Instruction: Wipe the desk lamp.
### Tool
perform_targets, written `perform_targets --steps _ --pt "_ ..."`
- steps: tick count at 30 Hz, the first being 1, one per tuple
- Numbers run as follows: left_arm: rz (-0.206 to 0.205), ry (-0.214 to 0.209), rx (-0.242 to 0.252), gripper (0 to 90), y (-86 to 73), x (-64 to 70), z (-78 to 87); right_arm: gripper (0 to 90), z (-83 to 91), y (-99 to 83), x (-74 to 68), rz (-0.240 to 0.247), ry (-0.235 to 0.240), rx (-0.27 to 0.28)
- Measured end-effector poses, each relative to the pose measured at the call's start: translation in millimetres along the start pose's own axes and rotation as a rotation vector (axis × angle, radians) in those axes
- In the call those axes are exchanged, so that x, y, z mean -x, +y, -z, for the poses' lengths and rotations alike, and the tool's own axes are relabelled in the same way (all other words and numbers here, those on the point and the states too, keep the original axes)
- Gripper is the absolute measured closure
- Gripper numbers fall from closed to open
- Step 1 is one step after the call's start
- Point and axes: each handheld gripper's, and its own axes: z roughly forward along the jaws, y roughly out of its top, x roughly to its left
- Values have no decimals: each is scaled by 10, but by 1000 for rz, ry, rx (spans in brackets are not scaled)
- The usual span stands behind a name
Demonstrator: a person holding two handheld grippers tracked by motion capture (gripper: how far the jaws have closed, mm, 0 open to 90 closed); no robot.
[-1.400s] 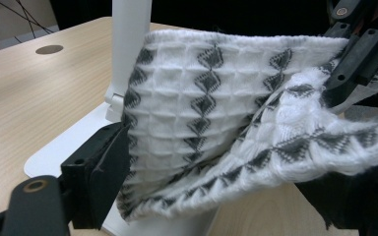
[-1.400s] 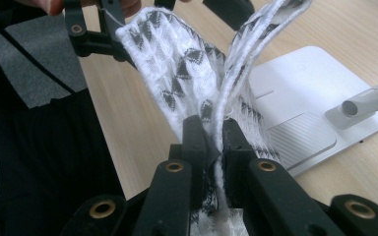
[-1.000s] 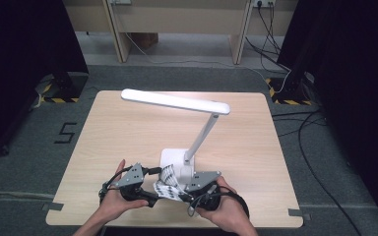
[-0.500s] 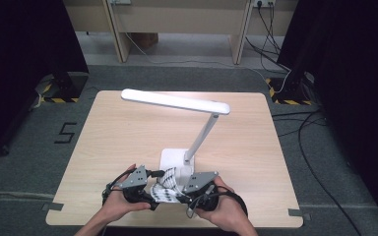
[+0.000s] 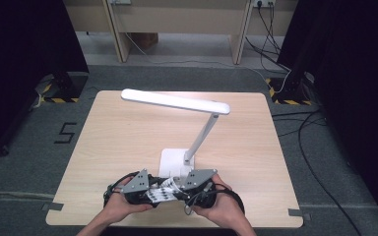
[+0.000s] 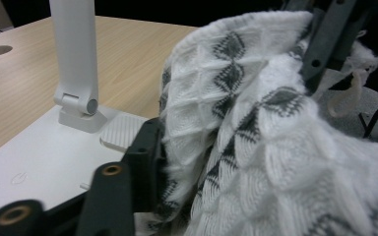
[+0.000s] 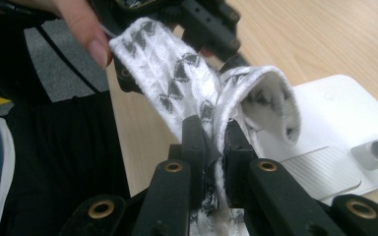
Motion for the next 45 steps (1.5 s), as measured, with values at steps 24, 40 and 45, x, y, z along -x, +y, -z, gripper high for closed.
perform_targets --steps 24,40,45 --pt "99 112 75 828 51 -143 223 481 411 -14 317 -181 -213 250" --pt "222 226 36 826 157 -266 518 692 -106 -445 512 -288 -303 90" --pt "239 241 53 826 192 -293 603 726 -240 -438 468 -265 -273 91"
